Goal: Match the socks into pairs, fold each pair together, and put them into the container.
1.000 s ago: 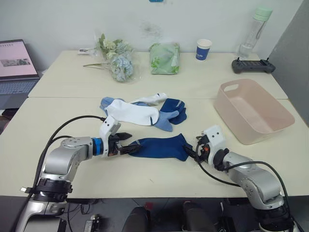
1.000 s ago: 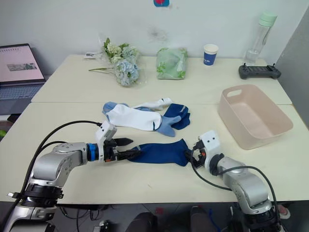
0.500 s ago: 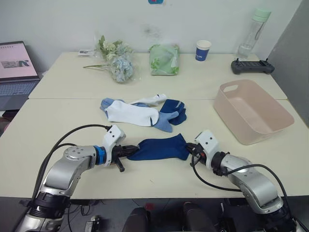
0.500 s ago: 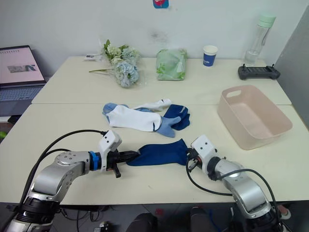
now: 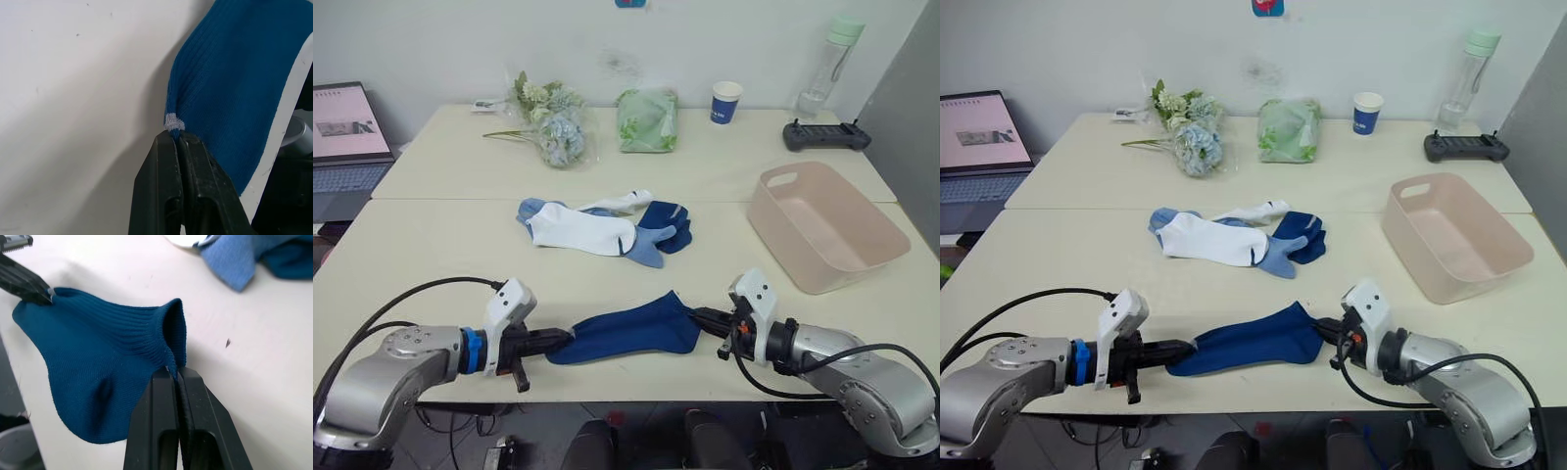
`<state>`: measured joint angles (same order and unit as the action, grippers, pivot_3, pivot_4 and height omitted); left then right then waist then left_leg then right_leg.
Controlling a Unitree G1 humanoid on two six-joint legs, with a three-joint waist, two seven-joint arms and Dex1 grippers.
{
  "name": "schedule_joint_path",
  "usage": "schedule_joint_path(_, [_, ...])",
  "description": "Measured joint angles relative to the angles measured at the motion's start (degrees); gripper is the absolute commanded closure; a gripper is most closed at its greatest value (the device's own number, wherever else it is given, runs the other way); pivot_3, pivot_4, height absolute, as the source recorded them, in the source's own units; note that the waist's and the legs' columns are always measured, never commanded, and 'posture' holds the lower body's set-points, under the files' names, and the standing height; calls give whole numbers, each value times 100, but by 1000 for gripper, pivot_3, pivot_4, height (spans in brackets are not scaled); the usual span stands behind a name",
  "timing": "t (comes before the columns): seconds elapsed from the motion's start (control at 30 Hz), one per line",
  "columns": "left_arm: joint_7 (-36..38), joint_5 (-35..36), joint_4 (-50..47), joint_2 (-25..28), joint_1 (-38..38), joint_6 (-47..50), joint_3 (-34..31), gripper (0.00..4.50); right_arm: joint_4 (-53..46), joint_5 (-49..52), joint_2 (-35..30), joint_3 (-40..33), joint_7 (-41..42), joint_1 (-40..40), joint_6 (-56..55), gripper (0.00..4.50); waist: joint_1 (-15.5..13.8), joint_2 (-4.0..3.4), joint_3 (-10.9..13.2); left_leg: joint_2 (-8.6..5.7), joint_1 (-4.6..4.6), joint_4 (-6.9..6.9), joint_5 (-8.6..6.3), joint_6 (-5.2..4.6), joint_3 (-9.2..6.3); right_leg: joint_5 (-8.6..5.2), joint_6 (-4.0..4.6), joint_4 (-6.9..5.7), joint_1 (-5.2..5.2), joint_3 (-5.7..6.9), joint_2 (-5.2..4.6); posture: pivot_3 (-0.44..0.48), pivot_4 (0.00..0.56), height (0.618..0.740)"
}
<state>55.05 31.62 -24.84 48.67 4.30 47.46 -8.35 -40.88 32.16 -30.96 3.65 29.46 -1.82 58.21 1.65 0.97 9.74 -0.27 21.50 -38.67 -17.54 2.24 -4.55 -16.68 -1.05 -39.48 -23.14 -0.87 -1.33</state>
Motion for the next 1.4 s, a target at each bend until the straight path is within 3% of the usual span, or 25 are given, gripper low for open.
schedule_joint_path(0.2, [-207, -584, 148, -122, -17, -735, 569, 4489, 84, -487, -271, 504, -79, 364, -382, 4500, -1, 1, -1, -1, 0, 1, 0, 0, 6, 0, 0, 2, 0, -5, 1, 0, 150, 740])
schedule_joint_path(0.5, [-167, -736, 249, -100, -46, -1013, 692, 4489, 116, -690, -265, 672, -222, 483, -544, 4500, -1, 1, -2, -2, -3, 1, 0, 0, 7, 0, 0, 2, 2, -7, 1, 0, 150, 740])
schedule_joint_path(0.67, [-225, -654, 239, -183, -57, -929, 686, 3299, 117, -607, -97, 569, -384, 347, -281, 3168, -1, 2, -3, -3, -2, 0, 0, 0, 7, 0, 0, 3, 4, -6, 1, 0, 150, 740])
schedule_joint_path(0.97, [-157, -598, 337, -12, 245, -1314, 262, 556, 7, -585, -596, 307, -208, 275, -217, 20, 6, 1, -2, 2, -5, 1, 0, 0, 7, 0, 0, 1, 3, -5, 4, 0, 150, 740])
schedule_joint_path(1.03, [-74, -596, 534, 105, 148, -1417, 54, 40, -76, -496, -726, 140, -101, 230, -218, 0, 2, 2, -2, 1, -4, 1, 0, 0, 6, 0, 0, 3, 3, -3, 4, 0, 150, 740])
schedule_joint_path(1.2, [188, -111, 555, 160, -591, -1351, -243, 40, -8, -490, -632, -28, -105, -586, -408, 0, 7, 5, 0, 0, -4, 0, 0, 0, 8, 0, 0, 3, 4, -3, 5, 0, 150, 740])
schedule_joint_path(1.4, [135, 637, -100, 80, -1153, -802, -226, 40, 1042, -1181, -21, 206, -728, -1518, -705, 0, 13, 8, 0, -1, 3, 2, 0, 0, 9, 1, 0, 4, -4, -7, 3, 0, 150, 740])
